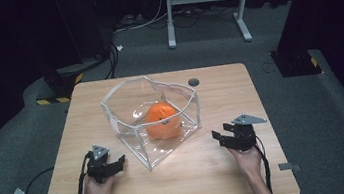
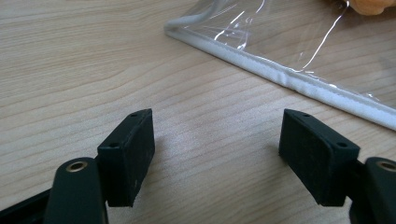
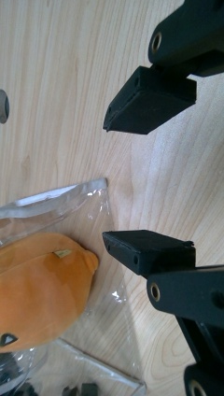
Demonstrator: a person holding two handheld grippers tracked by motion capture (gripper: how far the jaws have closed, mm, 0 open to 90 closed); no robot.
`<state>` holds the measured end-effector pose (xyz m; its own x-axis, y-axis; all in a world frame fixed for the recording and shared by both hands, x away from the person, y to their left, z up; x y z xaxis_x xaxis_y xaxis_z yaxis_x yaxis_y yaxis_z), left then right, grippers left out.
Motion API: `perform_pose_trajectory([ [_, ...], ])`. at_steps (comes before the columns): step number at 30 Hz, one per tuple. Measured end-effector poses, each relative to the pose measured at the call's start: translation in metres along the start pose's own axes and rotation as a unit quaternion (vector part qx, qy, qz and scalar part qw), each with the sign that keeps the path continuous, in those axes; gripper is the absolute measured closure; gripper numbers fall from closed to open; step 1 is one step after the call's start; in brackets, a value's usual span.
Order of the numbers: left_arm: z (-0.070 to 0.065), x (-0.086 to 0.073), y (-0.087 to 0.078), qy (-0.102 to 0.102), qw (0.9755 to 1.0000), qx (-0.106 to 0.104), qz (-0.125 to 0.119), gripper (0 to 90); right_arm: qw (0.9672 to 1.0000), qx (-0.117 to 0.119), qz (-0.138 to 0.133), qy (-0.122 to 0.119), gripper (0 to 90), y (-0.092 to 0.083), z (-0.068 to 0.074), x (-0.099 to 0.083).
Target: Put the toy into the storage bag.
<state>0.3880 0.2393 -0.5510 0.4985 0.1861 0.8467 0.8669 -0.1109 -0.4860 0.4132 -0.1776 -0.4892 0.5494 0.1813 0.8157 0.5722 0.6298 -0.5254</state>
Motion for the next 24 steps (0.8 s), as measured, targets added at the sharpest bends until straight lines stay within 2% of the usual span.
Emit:
perform_pose_trajectory([
  [17, 0.0, 0.0, 0.0, 0.0, 1.0, 0.0, 0.0, 26.8, 0.9996, -0.013, 0.024, -0.009, 40.0, 0.018, -0.003, -0.009],
  [24, 0.0, 0.0, 0.0, 0.0, 1.0, 0.0, 0.0, 26.8, 0.9989, -0.026, 0.034, -0.017, 40.1, 0.025, -0.005, -0.012],
])
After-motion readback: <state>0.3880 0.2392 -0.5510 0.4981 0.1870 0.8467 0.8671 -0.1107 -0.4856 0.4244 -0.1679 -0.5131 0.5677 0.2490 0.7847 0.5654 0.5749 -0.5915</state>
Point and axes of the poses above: each handheld gripper's, and its own axes: y roughly forward along the jaws, x roughly out of its top, z roughly to its left, the point moved 3 cm from there along y, roughly forward along the jaws, and after that the axes turned 7 degrees about x, right-handed, at the moved point
